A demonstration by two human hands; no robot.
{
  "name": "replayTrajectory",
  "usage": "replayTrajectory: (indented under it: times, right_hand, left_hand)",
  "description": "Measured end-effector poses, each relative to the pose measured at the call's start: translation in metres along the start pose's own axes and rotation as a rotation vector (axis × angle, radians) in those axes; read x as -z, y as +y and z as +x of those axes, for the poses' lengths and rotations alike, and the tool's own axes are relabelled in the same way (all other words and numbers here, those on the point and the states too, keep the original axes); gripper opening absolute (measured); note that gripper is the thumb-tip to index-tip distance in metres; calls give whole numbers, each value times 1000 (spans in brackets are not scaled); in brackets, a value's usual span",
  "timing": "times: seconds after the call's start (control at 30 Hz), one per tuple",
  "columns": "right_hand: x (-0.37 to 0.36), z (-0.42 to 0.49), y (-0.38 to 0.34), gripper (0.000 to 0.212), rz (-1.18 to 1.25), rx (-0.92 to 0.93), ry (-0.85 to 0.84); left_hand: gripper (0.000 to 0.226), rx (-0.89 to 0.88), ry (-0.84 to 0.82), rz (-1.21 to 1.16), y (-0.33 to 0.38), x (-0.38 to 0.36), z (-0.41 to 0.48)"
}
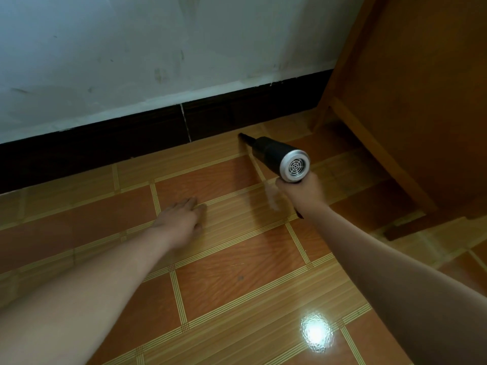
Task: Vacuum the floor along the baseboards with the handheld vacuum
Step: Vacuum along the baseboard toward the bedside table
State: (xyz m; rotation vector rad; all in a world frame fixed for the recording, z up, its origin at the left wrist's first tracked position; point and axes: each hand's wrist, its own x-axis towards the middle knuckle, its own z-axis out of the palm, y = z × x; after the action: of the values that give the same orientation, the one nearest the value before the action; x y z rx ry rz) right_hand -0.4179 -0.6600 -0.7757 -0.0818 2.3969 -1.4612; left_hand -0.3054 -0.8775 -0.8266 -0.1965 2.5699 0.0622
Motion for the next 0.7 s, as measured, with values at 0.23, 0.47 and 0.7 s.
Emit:
replayTrajectory:
  times: [0.23, 0.47, 0.7]
  right_hand:
    - [3, 11, 9, 10, 407, -252, 85]
    - [5, 19, 13, 26, 733, -450, 108]
    - [12, 12, 4, 35, 838, -562, 63]
  left_hand:
    - [59, 1, 19, -30, 1, 0, 8]
    - [59, 27, 61, -82, 3, -5, 13]
    - [56, 80, 93, -155, 8, -5, 14]
